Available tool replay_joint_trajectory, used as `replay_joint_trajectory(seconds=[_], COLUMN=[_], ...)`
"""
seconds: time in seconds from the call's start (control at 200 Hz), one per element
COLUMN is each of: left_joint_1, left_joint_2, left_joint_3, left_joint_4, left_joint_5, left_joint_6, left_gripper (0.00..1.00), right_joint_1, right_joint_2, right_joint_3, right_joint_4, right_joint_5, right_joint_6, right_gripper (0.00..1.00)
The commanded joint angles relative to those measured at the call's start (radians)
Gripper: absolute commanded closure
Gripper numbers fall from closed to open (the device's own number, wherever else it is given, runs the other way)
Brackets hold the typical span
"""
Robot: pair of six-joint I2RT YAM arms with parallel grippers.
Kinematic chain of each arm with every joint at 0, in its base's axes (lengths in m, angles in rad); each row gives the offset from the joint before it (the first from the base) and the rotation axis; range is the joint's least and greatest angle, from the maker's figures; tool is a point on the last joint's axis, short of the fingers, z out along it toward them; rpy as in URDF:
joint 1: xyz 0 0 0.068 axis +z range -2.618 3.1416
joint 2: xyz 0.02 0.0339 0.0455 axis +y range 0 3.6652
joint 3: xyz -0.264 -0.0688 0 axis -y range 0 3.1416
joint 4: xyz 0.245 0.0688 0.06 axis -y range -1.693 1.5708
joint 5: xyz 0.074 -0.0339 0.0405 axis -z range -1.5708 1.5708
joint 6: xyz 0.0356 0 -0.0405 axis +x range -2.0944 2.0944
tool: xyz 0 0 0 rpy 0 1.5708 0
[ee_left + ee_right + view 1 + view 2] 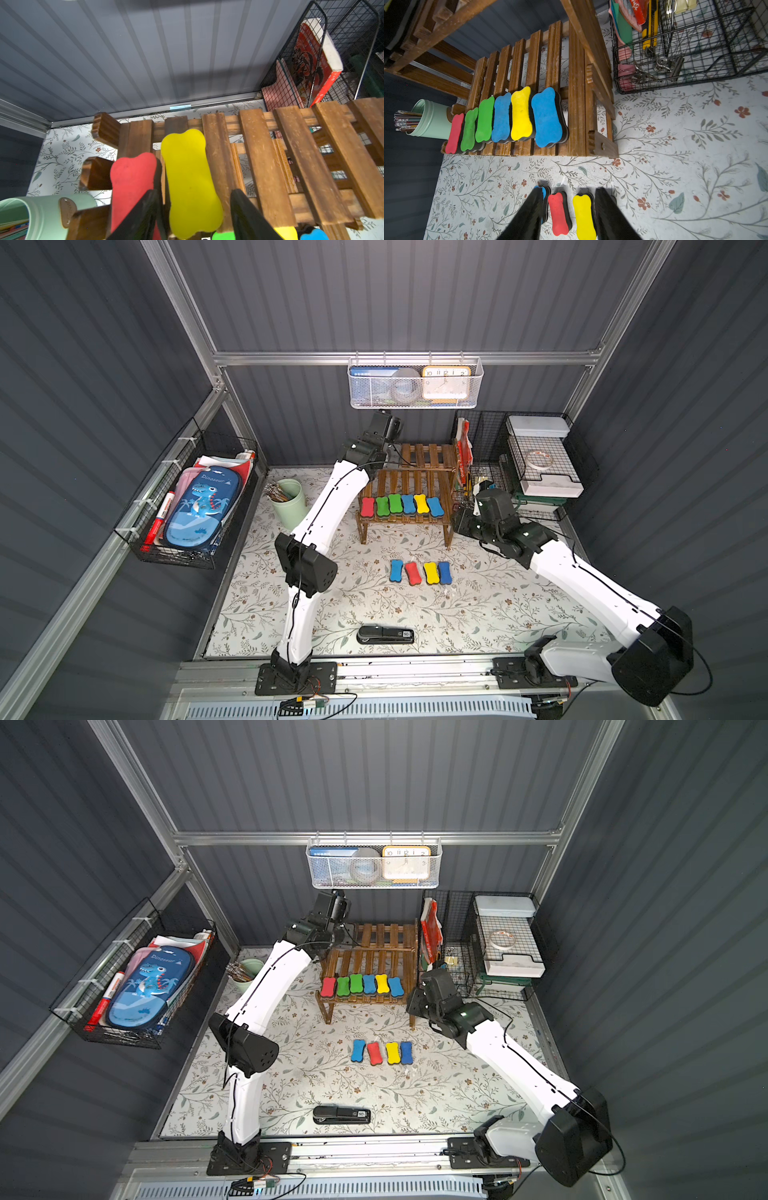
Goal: Remove the whiteboard erasers from the shelf
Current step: Pick up the whiteboard eraser from the shelf.
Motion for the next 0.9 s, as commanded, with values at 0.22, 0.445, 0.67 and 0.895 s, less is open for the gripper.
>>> replay_joint_trajectory(seconds=[0.22,0.445,0.67,0.895], left_joint_1=[-0.005,-0.04,-0.041,-0.041], left_joint_2=[0.001,-0.035,-0.01,0.001], left_joint_3=[0.022,-0.003,-0.01,-0.013], left_joint_4=[-0.006,0.048,0.039,0.052], left_joint_5=[0.004,-0.026,-0.074,-0.098], left_joint_6=[0.015,0.022,0.015,0.005], left_gripper=[0.4,0.4,0.4,0.39], right_joint_1=[-0.004,-0.005,-0.005,-0.006], right_joint_2=[0.015,0.018,0.015,0.012], right_joint_3=[0.009,0.012,0.016,0.018], right_joint_4=[-0.003,0.0,-0.004,-0.01], right_joint_5=[0.009,0.005,0.005,0.009], right_joint_6=[0.001,0.006,0.002,-0.003], right_gripper=[0.55,0.55,0.55,0.54])
